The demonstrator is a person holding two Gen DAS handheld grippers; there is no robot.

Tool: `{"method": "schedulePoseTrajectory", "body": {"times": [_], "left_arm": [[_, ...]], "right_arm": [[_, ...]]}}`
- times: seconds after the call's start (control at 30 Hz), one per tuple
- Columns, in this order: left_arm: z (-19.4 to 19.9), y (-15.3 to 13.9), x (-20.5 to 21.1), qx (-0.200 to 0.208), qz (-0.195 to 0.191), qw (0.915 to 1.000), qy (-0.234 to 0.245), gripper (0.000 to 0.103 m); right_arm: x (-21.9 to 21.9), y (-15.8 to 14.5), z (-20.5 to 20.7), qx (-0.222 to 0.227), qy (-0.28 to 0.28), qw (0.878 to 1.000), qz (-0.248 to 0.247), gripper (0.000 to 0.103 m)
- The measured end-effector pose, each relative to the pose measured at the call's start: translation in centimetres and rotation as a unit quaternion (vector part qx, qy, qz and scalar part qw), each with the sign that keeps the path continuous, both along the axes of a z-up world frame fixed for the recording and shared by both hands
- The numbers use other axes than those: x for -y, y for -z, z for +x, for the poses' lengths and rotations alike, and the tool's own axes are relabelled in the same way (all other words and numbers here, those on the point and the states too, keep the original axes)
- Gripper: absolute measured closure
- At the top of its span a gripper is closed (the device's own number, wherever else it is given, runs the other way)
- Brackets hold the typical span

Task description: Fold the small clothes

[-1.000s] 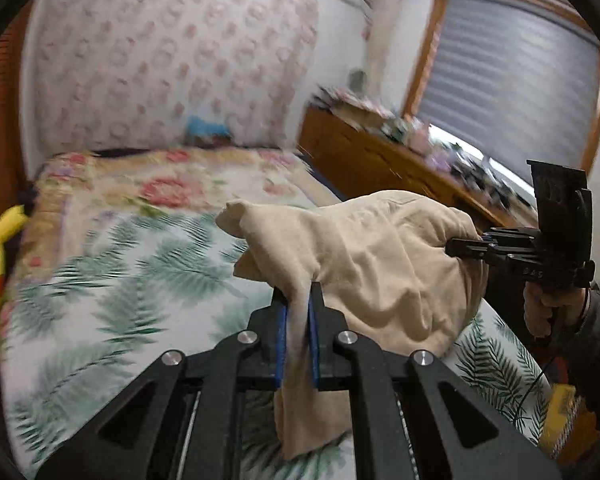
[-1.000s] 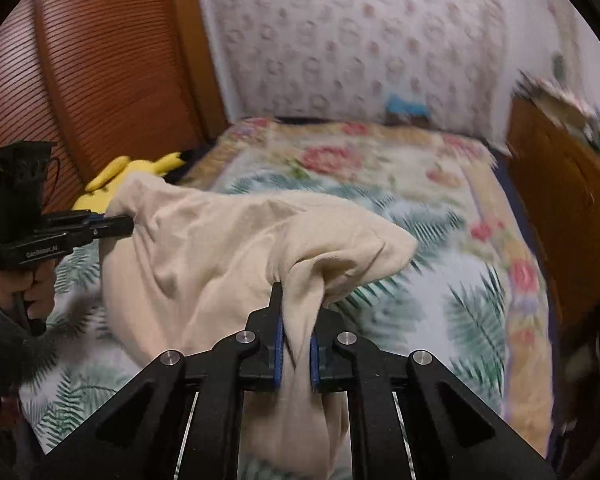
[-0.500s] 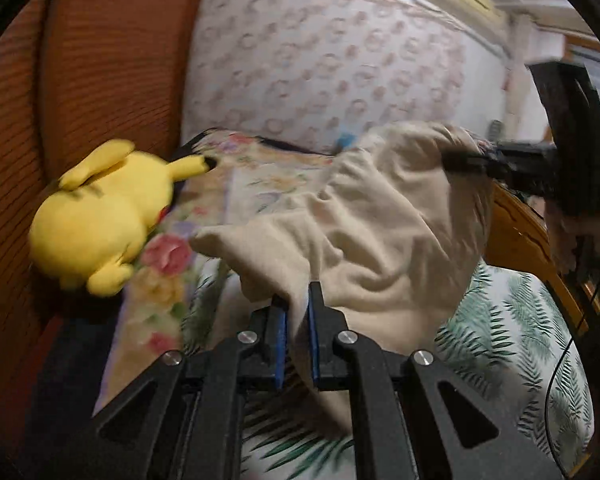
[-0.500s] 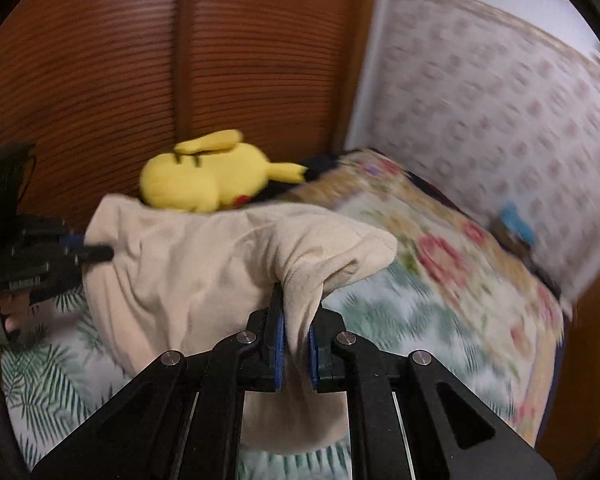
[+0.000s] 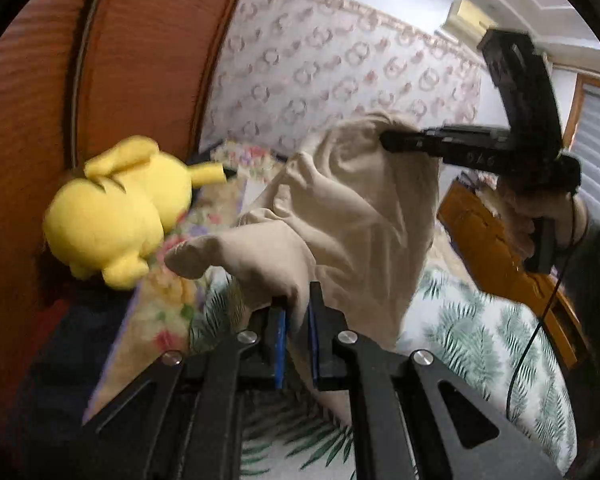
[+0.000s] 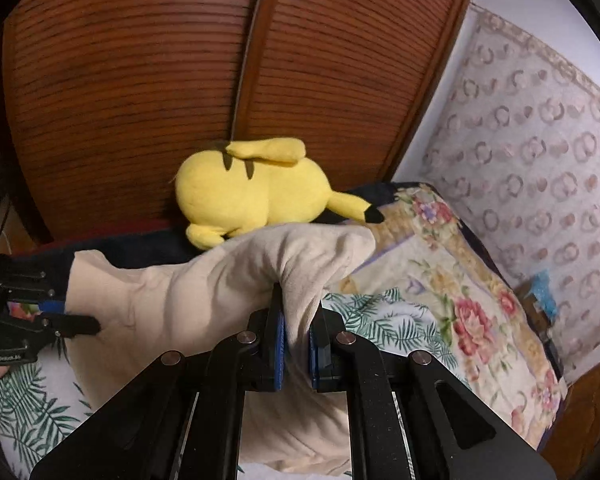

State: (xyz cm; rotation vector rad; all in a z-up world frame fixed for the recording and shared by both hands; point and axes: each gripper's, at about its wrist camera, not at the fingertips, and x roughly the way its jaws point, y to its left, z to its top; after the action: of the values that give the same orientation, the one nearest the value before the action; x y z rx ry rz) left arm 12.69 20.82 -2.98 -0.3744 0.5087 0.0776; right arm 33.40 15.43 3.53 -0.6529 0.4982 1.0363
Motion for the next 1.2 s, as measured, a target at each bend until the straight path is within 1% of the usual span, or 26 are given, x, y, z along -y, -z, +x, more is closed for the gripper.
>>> {"method": "schedulePoseTrajectory", "body": {"times": [0.1, 0.17, 0.23, 0.3, 0.37, 0.43, 0.5, 0.6, 0.67, 0.7, 0.77, 0.8, 0.83, 0.87, 0.9, 0.97, 1.03, 1.1, 1.2], "left_arm": [[-1.1, -2.9, -0.5, 0.017, 0.013, 0.9997, -0.006, 0.096], [-2.0, -4.1, -0.8, 0.02, 0.024, 0.9994, -0.012, 0.096], [-2.5, -4.6, -1.0, 0.019, 0.023, 0.9994, -0.014, 0.096], [-2.7, -4.2, -1.3, 0.01, 0.011, 0.9998, -0.013, 0.096], [-2.3, -2.8, -1.2, -0.012, -0.007, 0.9999, -0.005, 0.096], [-1.8, -1.4, -0.3, -0.033, -0.009, 0.9994, 0.002, 0.096], [-0.9, 0.8, 0.5, -0.058, -0.014, 0.9982, 0.011, 0.096], [0.4, 3.2, 1.2, -0.093, 0.0, 0.9956, 0.008, 0.096], [0.9, 3.8, 1.5, -0.102, 0.014, 0.9946, 0.005, 0.096], [1.0, 4.0, 1.7, -0.104, 0.023, 0.9942, 0.008, 0.093], [0.8, 3.8, 2.1, -0.103, 0.041, 0.9938, 0.01, 0.084], [0.6, 3.6, 2.3, -0.102, 0.052, 0.9933, 0.012, 0.076], [0.4, 3.3, 2.5, -0.101, 0.065, 0.9926, 0.014, 0.071], [0.2, 3.1, 2.8, -0.101, 0.074, 0.9921, 0.014, 0.069], [-0.2, 2.8, 3.2, -0.097, 0.087, 0.9913, 0.014, 0.065], [-0.8, 2.2, 3.7, -0.089, 0.105, 0.9904, 0.014, 0.061], [-1.4, 1.4, 4.6, -0.077, 0.12, 0.9896, 0.018, 0.056], [-2.0, 0.5, 5.8, -0.064, 0.13, 0.9891, 0.024, 0.053], [-2.5, -0.7, 7.5, -0.049, 0.135, 0.989, 0.036, 0.053]], "right_arm": [[-0.8, -2.8, 0.2, 0.003, -0.007, 1.0, 0.03, 0.097], [-1.8, -4.4, 0.0, 0.005, -0.017, 0.999, 0.047, 0.097], [-2.4, -5.6, -0.5, 0.009, -0.03, 0.998, 0.062, 0.097], [-2.5, -5.9, -0.9, 0.003, -0.039, 0.997, 0.067, 0.097], [-2.4, -5.2, -1.0, -0.002, -0.04, 0.998, 0.055, 0.097], [-1.9, -3.9, -0.6, -0.014, -0.034, 0.999, 0.035, 0.097], [-1.2, -2.0, 0.0, -0.022, -0.027, 0.999, 0.012, 0.097], [-0.8, 0.9, 1.8, -0.042, 0.004, 0.999, 0.0, 0.096], [-1.1, 3.1, 2.7, -0.043, 0.029, 0.999, -0.009, 0.094], [-0.9, 3.9, 3.0, -0.045, 0.045, 0.998, -0.011, 0.087], [0.3, 4.7, 3.4, -0.063, 0.067, 0.996, 0.004, 0.083], [1.0, 5.0, 3.4, -0.07, 0.072, 0.995, 0.009, 0.079], [1.6, 5.1, 3.2, -0.071, 0.078, 0.994, 0.014, 0.077], [2.7, 5.2, 2.8, -0.071, 0.09, 0.993, 0.022, 0.073], [3.4, 5.2, 2.4, -0.071, 0.097, 0.992, 0.028, 0.072], [5.5, 4.9, 1.4, -0.074, 0.116, 0.989, 0.048, 0.071], [8.1, 4.4, -0.3, -0.076, 0.14, 0.985, 0.074, 0.071], [10.7, 4.0, -2.4, -0.074, 0.163, 0.979, 0.096, 0.071], [14.3, 3.6, -5.8, -0.068, 0.195, 0.972, 0.116, 0.07]]}}
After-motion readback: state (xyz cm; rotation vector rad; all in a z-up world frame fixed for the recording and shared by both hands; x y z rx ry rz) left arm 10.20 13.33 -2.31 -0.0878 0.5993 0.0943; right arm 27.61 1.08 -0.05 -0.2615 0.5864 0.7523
